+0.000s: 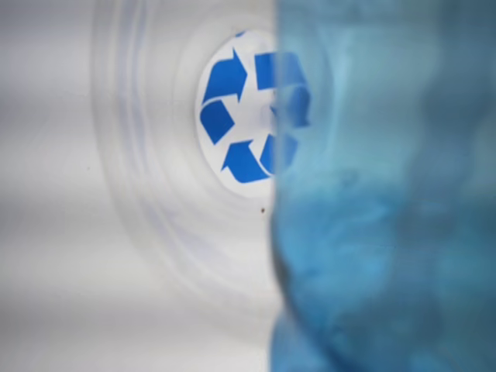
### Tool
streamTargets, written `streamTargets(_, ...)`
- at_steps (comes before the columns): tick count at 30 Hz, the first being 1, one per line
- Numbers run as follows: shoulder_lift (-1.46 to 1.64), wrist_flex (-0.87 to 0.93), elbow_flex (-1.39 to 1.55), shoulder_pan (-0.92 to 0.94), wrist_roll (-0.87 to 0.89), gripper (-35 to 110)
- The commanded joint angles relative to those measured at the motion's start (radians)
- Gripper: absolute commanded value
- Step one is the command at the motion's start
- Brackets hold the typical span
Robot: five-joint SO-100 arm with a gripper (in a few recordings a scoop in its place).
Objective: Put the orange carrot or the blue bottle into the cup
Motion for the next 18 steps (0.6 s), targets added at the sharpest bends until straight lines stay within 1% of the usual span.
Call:
streamTargets(1, 0.034, -0.012, -0.083, -0.017, 0.008, 20)
streamTargets(18, 0.018, -0.012, -0.083, -0.015, 0.006, 20)
